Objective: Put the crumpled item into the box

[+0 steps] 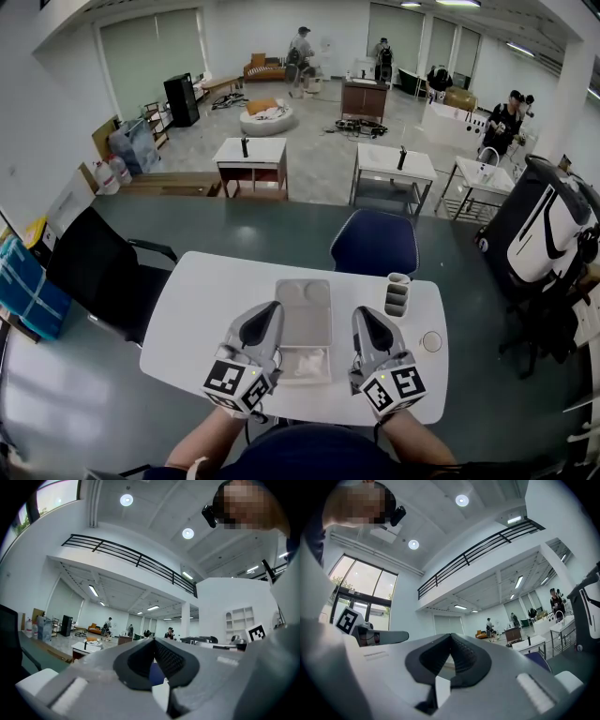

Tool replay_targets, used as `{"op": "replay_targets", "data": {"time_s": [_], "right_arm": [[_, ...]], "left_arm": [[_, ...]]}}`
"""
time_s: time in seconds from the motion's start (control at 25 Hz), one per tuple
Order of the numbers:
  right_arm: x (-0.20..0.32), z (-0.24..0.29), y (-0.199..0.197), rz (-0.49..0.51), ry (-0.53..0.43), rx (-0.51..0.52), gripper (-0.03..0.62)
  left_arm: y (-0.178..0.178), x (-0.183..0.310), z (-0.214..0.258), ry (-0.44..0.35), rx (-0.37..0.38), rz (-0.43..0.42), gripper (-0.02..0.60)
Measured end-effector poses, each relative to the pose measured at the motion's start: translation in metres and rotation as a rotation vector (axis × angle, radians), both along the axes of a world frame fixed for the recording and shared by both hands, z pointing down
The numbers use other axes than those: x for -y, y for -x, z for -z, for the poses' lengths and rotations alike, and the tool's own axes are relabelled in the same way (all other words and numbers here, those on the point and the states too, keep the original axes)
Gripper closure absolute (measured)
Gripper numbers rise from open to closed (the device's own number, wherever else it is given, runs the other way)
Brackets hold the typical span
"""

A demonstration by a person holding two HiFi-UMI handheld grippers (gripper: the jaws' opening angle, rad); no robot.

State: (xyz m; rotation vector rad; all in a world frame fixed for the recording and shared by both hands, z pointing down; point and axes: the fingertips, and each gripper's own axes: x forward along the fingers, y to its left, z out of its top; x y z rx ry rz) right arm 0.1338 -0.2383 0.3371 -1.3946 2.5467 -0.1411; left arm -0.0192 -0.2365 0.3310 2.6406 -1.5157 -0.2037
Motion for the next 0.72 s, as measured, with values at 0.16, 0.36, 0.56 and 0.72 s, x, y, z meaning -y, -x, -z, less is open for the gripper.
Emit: {"op": "replay_targets", "data": {"time_s": [0.16, 0.36, 0.56, 0.72], "right_arm": [[0.005, -0.003, 0.001, -0.003, 0.008, 0.001, 0.592], [0.014, -0.01, 0.003, -0.005, 0.022, -0.005, 0.592], [0.019, -0.011, 0.002, 0.007, 0.02, -0.025, 0.592], [0.024, -0.016, 0.004, 0.01, 0.024, -0.037, 0.592]], "left_arm": [[0.003, 0.004, -0.002, 0.005, -0.006, 0.007, 0.58], [0.008, 0.013, -0.007, 0.007, 0.018, 0.022, 0.58], [0.007, 0.02, -0.013, 0.031, 0.01, 0.029, 0.58], [0.008, 0.025, -0.021, 0.045, 0.009, 0.028, 0.58]]}}
